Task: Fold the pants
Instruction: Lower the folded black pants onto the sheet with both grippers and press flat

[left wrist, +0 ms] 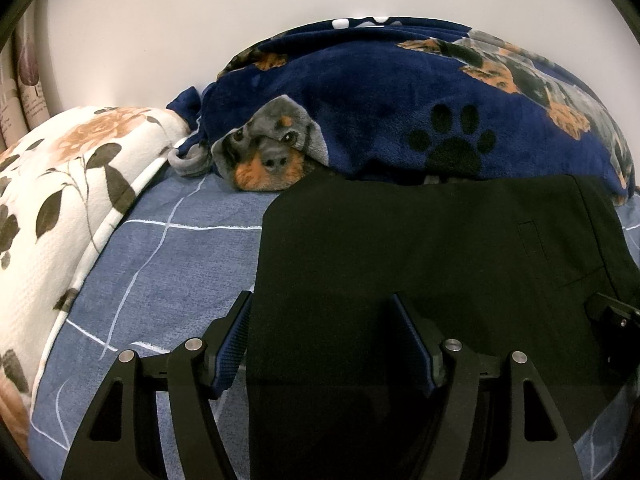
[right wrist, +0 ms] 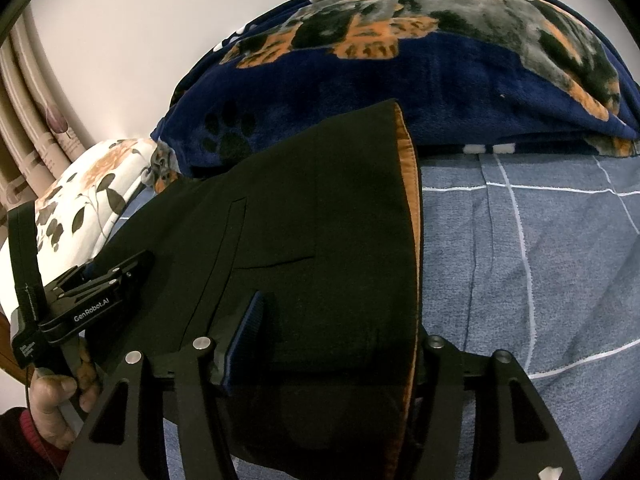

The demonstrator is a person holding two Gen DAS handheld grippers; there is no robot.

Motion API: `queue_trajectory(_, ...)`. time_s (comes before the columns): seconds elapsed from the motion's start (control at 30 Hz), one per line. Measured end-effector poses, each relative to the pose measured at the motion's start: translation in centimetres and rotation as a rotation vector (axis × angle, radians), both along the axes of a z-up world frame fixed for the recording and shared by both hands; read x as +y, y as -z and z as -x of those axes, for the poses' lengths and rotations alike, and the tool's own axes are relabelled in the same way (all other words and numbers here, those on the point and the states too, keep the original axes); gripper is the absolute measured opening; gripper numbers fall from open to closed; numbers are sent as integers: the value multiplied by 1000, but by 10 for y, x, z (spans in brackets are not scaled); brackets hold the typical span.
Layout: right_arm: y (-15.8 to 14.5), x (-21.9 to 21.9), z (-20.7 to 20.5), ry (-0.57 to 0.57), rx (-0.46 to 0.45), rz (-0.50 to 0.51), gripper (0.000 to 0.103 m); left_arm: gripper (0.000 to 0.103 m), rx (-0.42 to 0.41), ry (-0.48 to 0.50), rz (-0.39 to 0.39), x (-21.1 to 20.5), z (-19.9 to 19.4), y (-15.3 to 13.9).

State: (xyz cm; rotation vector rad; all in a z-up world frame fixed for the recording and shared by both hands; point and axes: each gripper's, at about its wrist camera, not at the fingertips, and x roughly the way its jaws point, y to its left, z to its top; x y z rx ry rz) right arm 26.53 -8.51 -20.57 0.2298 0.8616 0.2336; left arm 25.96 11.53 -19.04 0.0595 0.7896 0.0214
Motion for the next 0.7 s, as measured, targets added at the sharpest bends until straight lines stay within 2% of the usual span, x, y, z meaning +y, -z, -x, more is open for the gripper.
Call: queue_trajectory(0.7, 0, 0, 0, 4, 0, 3, 56, 71, -2, -2, -5, 1, 0, 0)
